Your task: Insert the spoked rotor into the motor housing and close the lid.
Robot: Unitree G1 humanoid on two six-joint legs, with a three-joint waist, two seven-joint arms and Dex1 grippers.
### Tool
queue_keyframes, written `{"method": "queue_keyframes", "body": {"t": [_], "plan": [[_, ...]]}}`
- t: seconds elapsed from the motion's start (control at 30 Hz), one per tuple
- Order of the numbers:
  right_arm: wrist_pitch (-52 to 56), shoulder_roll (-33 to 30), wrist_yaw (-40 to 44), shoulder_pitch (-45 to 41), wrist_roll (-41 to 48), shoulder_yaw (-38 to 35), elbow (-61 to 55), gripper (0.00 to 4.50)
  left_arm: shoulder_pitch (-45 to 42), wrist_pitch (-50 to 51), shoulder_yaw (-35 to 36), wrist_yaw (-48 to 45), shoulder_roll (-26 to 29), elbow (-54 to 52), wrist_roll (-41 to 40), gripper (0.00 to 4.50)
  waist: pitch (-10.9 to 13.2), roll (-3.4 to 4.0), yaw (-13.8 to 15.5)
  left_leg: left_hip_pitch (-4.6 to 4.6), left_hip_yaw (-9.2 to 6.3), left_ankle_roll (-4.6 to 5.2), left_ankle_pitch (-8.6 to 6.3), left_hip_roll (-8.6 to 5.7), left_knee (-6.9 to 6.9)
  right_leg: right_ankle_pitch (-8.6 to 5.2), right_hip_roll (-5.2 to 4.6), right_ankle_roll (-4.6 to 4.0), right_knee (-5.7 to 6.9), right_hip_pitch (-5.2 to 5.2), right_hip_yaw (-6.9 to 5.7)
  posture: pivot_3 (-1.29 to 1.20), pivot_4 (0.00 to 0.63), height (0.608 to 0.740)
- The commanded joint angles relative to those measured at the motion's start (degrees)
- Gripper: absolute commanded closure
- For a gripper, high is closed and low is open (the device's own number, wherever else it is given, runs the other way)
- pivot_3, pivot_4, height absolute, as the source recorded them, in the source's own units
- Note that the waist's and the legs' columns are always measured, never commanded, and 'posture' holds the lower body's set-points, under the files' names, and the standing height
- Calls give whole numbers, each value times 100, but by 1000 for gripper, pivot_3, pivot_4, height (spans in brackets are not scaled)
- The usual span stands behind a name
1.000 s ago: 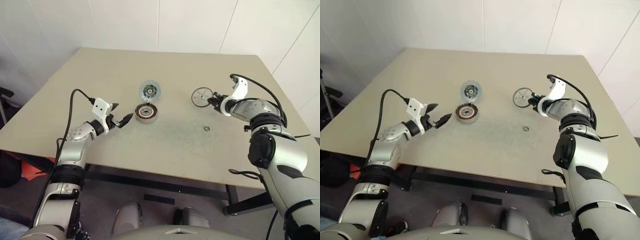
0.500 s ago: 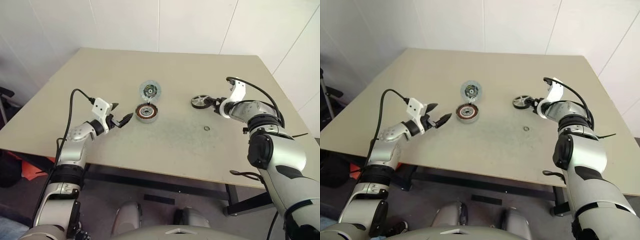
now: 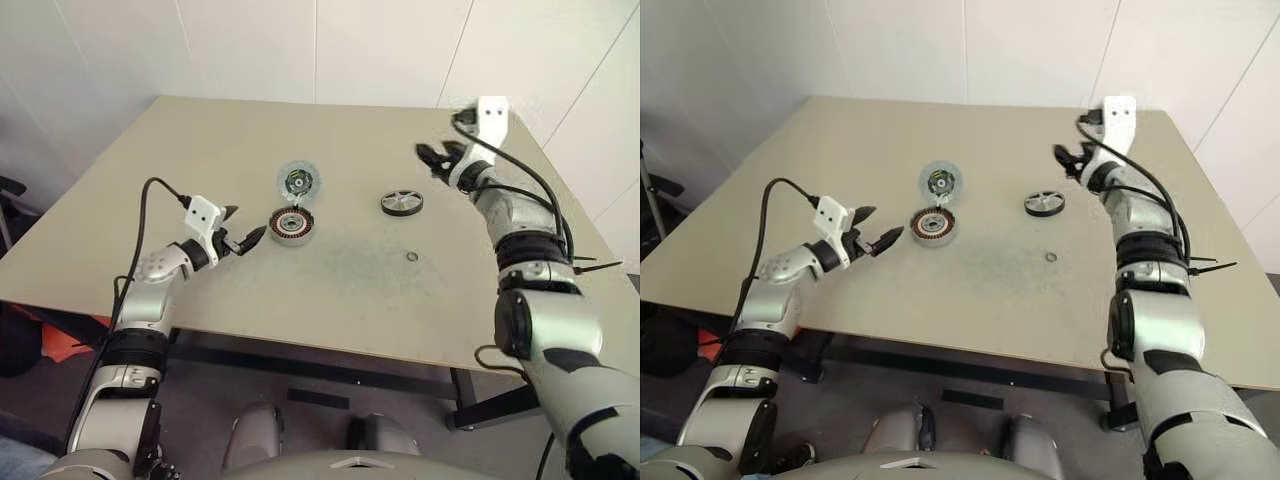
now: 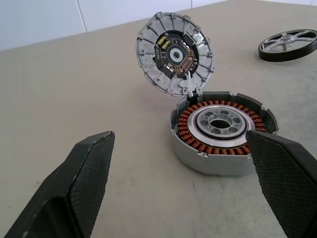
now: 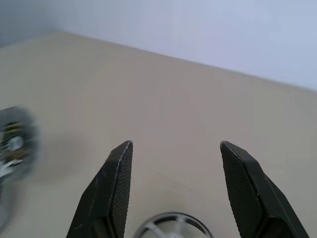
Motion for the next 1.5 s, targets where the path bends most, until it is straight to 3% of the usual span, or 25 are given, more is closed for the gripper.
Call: {"method": "queue_keyframes", "body": {"t": [0.03,0.13,0.27,0.4,0.6,0.83,1.13,1.5], "plan": [[-477,-370,1344,299,-273,850,-1219,1332,-145,-131,24,-9,51,-30,-1,0,0,0,14,-4,-1,7,-3,0,7,0,-1,1,0,0,0,0,0,740],[-1127,-600,1822,114,-882,1483,-1038,1332,-219,-162,5,-26,41,56,19,0,1,-1,9,-12,-2,18,-12,1,37,6,-2,9,3,5,0,0,0,740],[-2243,-399,2099,-738,-1577,2085,110,1332,-343,-231,-30,-34,-20,195,43,0,2,-3,-43,9,-3,15,-7,1,45,9,-3,13,2,27,3,0,0,740],[-2982,198,2355,-1317,-1878,2465,1020,1332,-323,-280,-57,-15,-88,213,65,0,1,-5,-151,23,-5,6,0,6,41,12,-2,8,8,33,1,0,0,740],[-3618,1290,2358,-1465,-2362,2937,2122,1332,-164,-246,-40,42,-112,24,37,0,1,-6,-186,-18,-4,34,-3,8,40,14,-1,0,10,-5,-1,0,0,740],[-3812,1940,1547,-1951,-2871,2999,3309,1332,164,-73,43,111,4,-390,-27,0,1,-6,-176,-44,-4,33,-14,9,56,15,-3,-1,14,-19,-4,0,0,740],[-3745,2043,845,-2520,-3149,2847,3880,1332,435,126,32,192,-18,-804,-38,0,3,-5,-201,1,-3,2,1,13,53,6,-2,-14,61,-10,2,0,0,740],[-3239,2350,77,-2549,-3454,2786,4247,1332,555,299,-1,234,-37,-1068,-39,0,3,-4,-244,8,-5,-10,9,13,52,2,-1,-20,78,-11,4,0,0,740]]}}
